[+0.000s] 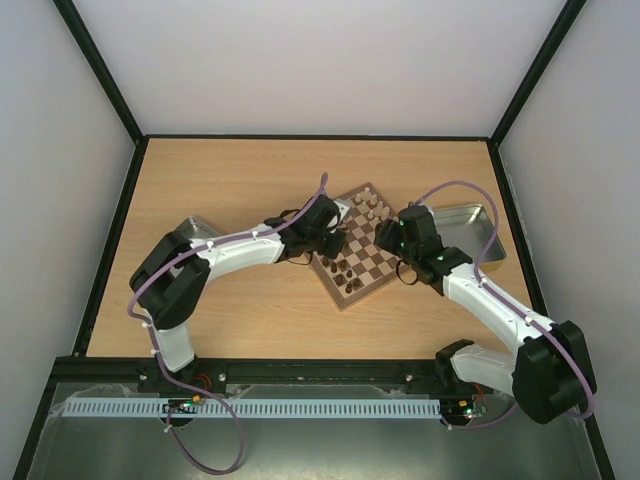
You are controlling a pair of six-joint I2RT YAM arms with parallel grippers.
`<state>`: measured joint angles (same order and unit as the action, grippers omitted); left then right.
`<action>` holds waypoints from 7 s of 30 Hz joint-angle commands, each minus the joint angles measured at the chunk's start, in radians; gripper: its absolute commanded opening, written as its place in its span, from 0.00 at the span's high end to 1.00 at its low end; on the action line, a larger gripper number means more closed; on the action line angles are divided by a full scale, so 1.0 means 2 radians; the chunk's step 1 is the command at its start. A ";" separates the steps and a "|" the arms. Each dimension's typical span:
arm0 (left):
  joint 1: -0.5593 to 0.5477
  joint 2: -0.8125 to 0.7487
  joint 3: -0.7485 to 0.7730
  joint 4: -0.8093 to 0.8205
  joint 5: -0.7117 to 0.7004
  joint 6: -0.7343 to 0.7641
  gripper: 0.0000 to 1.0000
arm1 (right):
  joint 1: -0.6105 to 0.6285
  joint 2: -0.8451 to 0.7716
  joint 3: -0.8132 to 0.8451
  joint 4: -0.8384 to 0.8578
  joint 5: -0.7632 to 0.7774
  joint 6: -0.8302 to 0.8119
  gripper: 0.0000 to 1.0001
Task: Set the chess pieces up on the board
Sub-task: Place the chess piece on the chessboard, then pick up the chess piece from the chessboard, then place the chess piece on the chessboard.
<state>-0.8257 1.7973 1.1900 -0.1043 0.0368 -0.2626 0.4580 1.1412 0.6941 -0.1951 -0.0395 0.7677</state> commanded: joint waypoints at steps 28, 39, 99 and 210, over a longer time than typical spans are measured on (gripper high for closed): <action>-0.020 0.084 0.095 -0.112 -0.037 0.018 0.92 | -0.004 0.013 -0.021 0.020 -0.006 0.010 0.36; -0.020 0.080 0.098 -0.112 -0.022 0.016 0.80 | -0.004 0.015 -0.023 0.020 -0.015 0.010 0.36; 0.112 -0.144 -0.105 0.017 0.026 -0.097 0.67 | 0.033 0.300 0.141 0.008 -0.268 -0.090 0.59; 0.039 -0.178 -0.227 0.380 0.137 -0.145 0.51 | 0.062 0.042 0.020 0.222 -0.176 0.479 0.91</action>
<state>-0.7277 1.3972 0.6907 0.6071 0.3202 -0.5800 0.5732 1.2778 0.7479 0.2146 -0.3820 1.6474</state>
